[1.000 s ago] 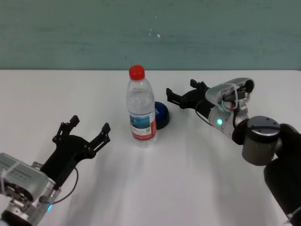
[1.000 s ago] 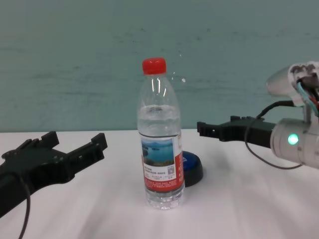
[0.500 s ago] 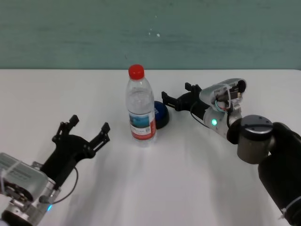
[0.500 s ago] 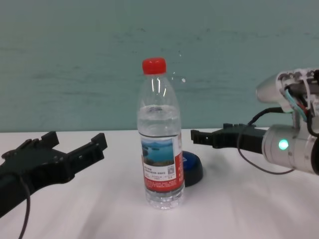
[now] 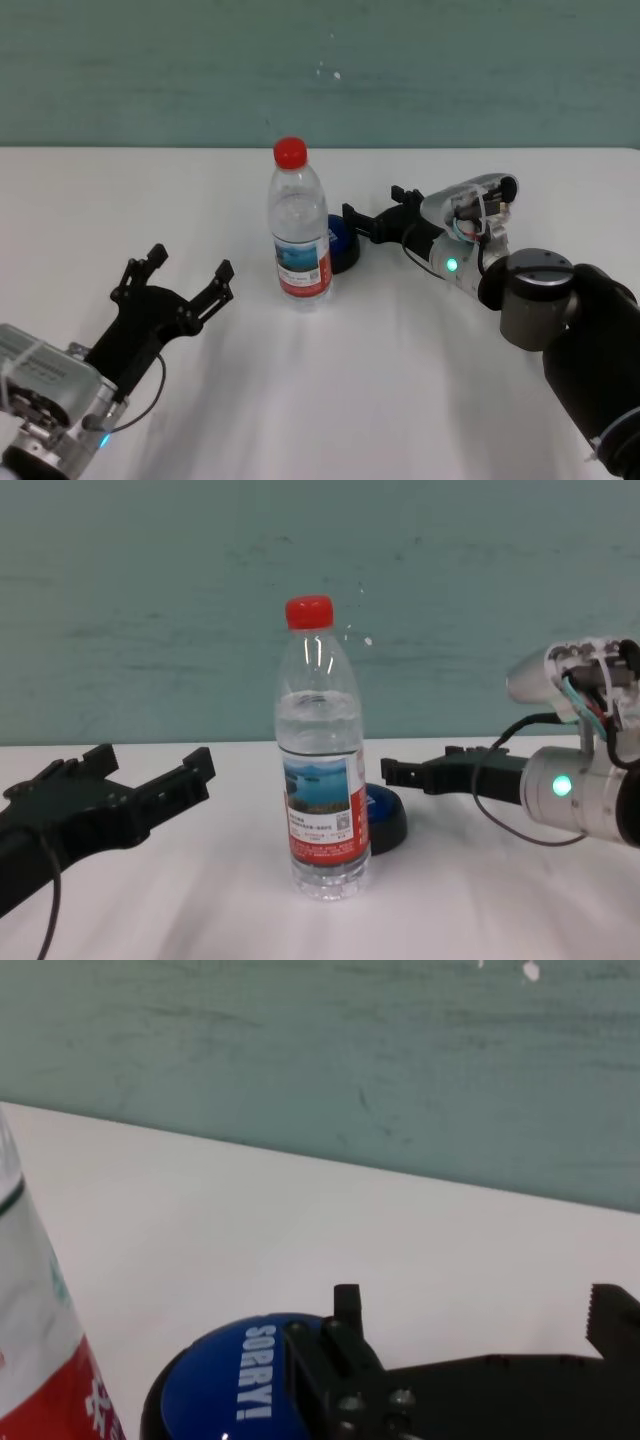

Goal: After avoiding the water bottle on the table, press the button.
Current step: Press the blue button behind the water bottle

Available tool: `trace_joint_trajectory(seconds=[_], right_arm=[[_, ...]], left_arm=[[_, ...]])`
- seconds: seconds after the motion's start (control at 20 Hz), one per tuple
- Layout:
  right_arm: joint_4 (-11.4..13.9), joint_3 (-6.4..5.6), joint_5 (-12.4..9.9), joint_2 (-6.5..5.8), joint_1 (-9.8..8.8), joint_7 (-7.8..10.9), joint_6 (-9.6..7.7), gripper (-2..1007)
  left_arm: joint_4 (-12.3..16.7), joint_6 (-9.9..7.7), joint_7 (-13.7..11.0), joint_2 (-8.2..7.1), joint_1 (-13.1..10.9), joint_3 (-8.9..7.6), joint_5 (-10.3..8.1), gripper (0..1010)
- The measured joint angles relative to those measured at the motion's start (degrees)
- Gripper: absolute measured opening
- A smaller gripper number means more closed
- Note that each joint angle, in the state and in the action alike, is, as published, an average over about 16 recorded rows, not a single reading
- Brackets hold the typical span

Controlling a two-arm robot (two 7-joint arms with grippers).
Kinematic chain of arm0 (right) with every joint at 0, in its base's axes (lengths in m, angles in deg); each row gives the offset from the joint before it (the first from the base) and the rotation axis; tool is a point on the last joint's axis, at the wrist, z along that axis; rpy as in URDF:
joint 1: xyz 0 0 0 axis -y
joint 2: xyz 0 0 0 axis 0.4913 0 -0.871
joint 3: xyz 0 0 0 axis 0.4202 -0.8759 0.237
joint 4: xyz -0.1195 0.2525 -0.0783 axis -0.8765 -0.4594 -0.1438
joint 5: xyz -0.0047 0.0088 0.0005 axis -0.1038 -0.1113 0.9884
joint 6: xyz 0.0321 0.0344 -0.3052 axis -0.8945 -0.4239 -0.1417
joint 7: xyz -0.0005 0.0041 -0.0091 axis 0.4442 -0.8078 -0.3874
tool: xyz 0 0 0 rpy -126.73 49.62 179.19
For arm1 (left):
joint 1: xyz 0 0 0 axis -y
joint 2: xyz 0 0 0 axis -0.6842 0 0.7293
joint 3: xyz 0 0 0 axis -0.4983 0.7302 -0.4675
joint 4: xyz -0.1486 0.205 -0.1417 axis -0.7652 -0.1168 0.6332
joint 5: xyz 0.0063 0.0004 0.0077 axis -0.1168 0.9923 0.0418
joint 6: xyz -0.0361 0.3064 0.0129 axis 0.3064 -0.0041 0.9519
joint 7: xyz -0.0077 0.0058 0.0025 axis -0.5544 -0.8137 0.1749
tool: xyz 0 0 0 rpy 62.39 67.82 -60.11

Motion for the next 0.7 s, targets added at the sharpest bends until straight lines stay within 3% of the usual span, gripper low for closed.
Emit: trace_joint_trajectory(seconds=[0.7], right_arm=[[-1.8,0.07,0.0,0.46,0.24,0.11,-0.07,1004]], left_arm=[[0.0,0.0,0.0,0.0,0.0,0.0,0.0,1010]])
